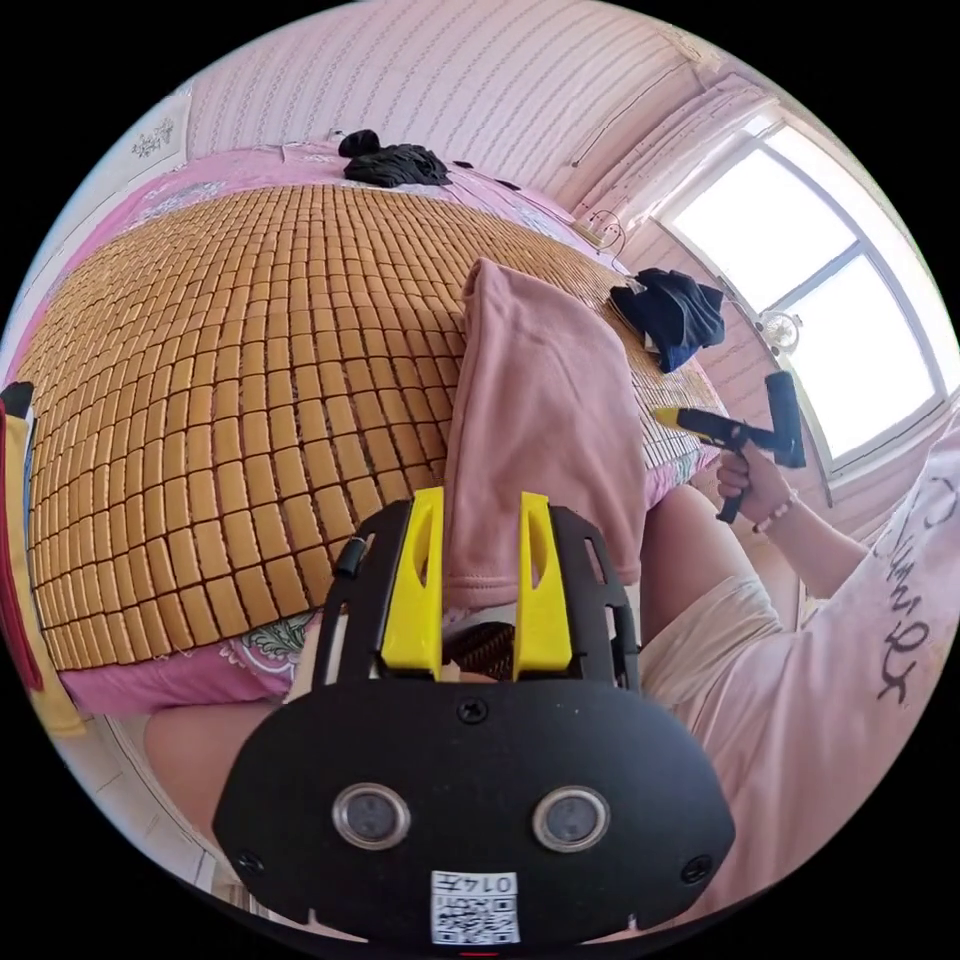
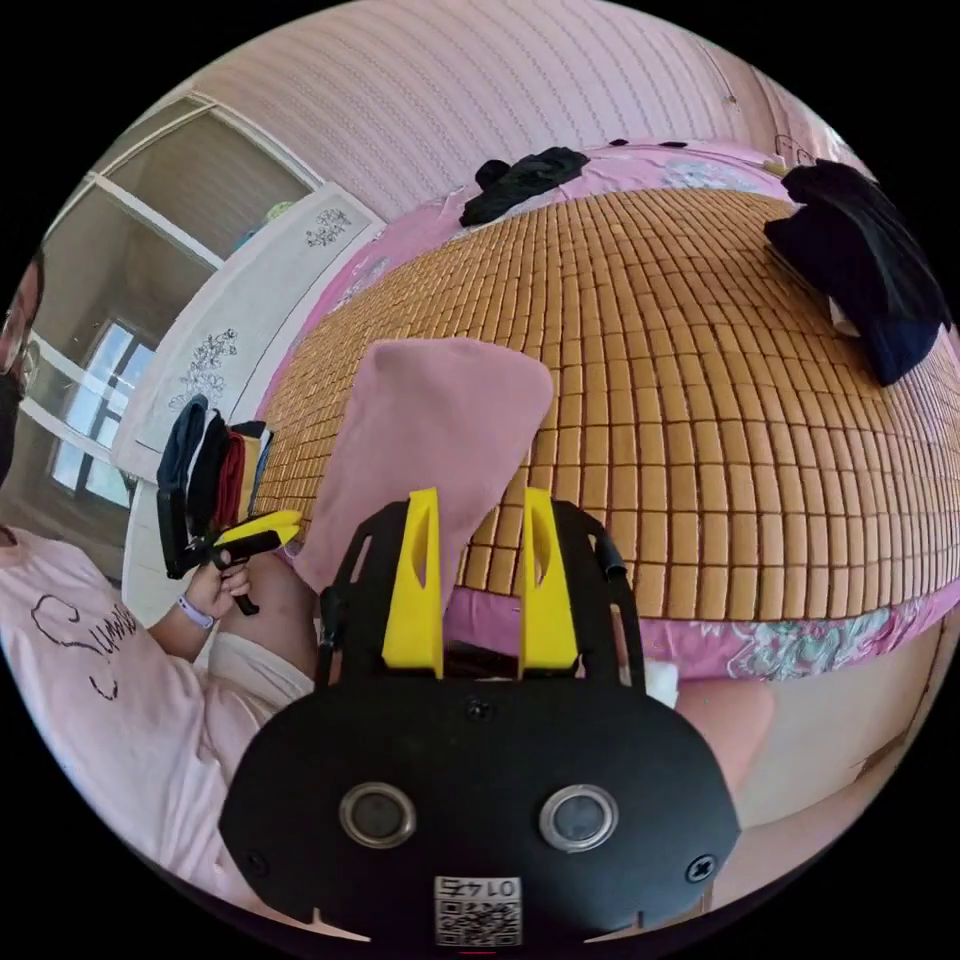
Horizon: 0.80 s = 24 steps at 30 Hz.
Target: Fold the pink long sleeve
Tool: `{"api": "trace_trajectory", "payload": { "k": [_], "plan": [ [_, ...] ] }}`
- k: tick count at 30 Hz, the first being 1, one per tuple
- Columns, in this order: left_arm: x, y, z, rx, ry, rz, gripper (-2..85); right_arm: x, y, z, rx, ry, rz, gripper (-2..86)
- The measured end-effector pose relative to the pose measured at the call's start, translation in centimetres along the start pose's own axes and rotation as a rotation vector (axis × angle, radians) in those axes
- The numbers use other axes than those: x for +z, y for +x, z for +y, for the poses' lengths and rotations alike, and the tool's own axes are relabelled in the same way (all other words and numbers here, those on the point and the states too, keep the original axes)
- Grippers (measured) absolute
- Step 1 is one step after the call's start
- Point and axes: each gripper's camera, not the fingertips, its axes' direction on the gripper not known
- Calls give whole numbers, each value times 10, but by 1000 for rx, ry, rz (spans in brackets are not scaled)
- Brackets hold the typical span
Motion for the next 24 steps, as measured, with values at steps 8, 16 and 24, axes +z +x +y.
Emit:
{"api": "trace_trajectory", "payload": {
  "k": [8,16,24],
  "plan": [
    [49,-9,5,-64,-189,79,60,71,-15,-5,86,-319,-125,93],
    [47,-10,4,-96,-91,28,48,85,-69,-63,-234,-394,-38,73],
    [23,-72,-16,-253,85,-319,48,178,-197,-177,-575,-390,-92,73]
  ]
}}
